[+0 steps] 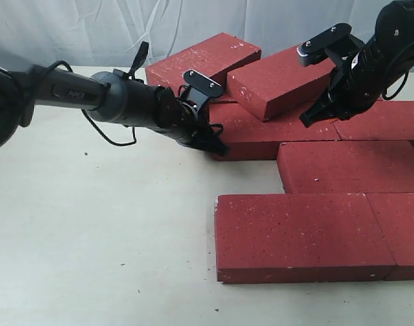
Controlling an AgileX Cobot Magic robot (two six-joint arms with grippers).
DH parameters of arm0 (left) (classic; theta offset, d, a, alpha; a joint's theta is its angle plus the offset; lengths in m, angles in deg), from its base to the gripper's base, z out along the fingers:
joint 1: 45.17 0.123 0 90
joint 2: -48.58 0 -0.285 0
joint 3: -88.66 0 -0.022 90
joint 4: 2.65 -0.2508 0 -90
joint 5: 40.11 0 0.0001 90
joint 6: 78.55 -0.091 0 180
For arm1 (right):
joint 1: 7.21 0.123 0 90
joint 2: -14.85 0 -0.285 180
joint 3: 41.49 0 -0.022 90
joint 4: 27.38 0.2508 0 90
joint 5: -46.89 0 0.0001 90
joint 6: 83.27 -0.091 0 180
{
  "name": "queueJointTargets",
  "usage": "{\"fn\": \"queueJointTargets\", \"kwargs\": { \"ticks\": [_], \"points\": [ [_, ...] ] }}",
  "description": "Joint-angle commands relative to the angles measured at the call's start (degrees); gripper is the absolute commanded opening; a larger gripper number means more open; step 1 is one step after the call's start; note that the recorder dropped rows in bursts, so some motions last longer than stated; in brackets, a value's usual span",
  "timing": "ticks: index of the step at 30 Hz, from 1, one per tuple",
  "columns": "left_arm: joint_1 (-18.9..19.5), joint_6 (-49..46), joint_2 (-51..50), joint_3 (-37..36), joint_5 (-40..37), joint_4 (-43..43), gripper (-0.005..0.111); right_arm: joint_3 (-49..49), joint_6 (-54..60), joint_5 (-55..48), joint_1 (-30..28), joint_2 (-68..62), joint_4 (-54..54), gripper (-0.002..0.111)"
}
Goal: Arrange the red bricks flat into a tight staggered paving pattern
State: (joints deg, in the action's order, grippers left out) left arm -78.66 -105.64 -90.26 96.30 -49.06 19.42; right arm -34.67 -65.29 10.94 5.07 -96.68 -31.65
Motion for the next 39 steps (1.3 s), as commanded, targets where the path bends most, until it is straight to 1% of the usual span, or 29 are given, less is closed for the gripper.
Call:
{"fn": "queueJointTargets", "kwargs": {
  "ticks": [1, 3, 6, 8, 11, 12, 13, 14, 15, 17, 18, 19, 20, 22, 23, 25, 27, 28, 29, 31, 36, 39],
  "points": [
    [-1.3, 0.1, 1.0, 0.4, -6.7, -0.5, 0.000, 0.4, -0.1, -2.2, -0.2, 1.0, 2.6, -0.001],
    [-1.3, 0.1, 1.7, 0.4, -10.2, -1.8, 0.000, 0.4, -0.1, -3.7, 0.4, 1.9, 4.3, -0.001],
    [-1.2, 2.4, 3.6, 0.4, -14.2, -6.9, 0.000, 0.4, -0.1, -4.0, 1.6, 3.7, 4.9, -0.001],
    [-0.9, 6.6, 4.8, 0.4, -16.2, -11.3, 0.000, 0.4, -0.1, -4.2, 2.6, 4.1, 5.8, -0.001],
    [0.0, 13.4, 6.4, 0.4, -19.1, -20.2, 0.000, 0.4, -0.1, -3.7, 3.4, 4.0, 6.0, -0.001],
    [0.9, 18.3, 7.4, 0.4, -21.0, -26.1, 0.000, 0.4, -0.1, -2.2, 3.5, 3.6, 6.0, -0.001],
    [1.5, 20.4, 7.8, 0.4, -22.1, -28.4, 0.000, 0.4, -0.1, -1.0, 3.5, 3.4, 6.0, -0.001],
    [2.4, 22.1, 8.8, 0.4, -24.7, -30.1, 0.000, 0.4, -0.1, 1.6, 3.5, 2.8, 5.7, -0.001],
    [2.7, 22.0, 9.3, 0.4, -25.7, -29.8, 0.000, 0.4, -0.1, 3.3, 3.4, 2.5, 5.2, -0.001],
    [2.5, 21.8, 10.7, 0.4, -27.8, -29.0, 0.000, 0.4, -0.1, 6.2, 3.1, 2.3, 0.5, -0.001],
    [1.6, 19.1, 11.4, 0.4, -28.6, -27.2, 0.000, 0.0, -0.2, 7.5, 3.1, 2.4, -4.3, -0.001],
    [1.2, 17.4, 11.7, 0.4, -28.7, -26.1, 0.000, -1.0, -0.8, 7.4, 2.8, 2.4, -6.3, -0.001],
    [0.5, 14.4, 12.4, 0.4, -28.0, -24.1, 0.000, -3.6, -0.9, 7.4, 1.7, 2.3, -7.5, -0.001],
    [0.3, 12.5, 12.6, 0.4, -22.8, -21.6, 0.000, -8.9, -1.5, 7.8, -2.1, 1.2, -5.2, -0.001],
    [0.3, 12.5, 12.4, 0.4, -18.7, -21.1, 0.000, -13.6, -1.5, 5.3, -5.2, -0.3, -1.2, -0.001],
    [0.3, 12.6, 12.1, 0.3, -13.2, -20.6, 0.000, -22.1, -0.1, -1.8, -9.2, -5.4, 3.1, -0.001],
    [0.3, 12.6, 12.1, 0.3, -8.5, -20.5, 0.000, -29.6, 0.0, -2.8, -12.5, -11.1, 6.7, -0.001],
    [0.3, 12.6, 12.1, 0.7, -7.5, -20.5, 0.000, -32.7, 0.5, -3.1, -13.3, -13.7, 8.9, -0.001],
    [0.3, 12.1, 11.6, 1.9, -7.8, -20.5, 0.000, -37.4, 2.0, -3.3, -14.1, -17.2, 11.0, -0.001],
    [0.4, 11.5, 10.1, 4.4, -9.6, -21.7, 0.000, -42.9, 2.2, -3.5, -14.2, -21.8, 11.3, -0.001],
    [0.6, 11.4, 5.4, 12.9, -16.7, -22.8, 0.000, -57.4, 2.2, -7.8, -14.5, -32.1, 11.1, -0.001],
    [0.6, 11.4, 2.9, 17.0, -18.1, -22.1, 0.000, -65.7, 2.2, -9.7, -14.9, -37.9, 11.0, -0.001]
  ]
}}
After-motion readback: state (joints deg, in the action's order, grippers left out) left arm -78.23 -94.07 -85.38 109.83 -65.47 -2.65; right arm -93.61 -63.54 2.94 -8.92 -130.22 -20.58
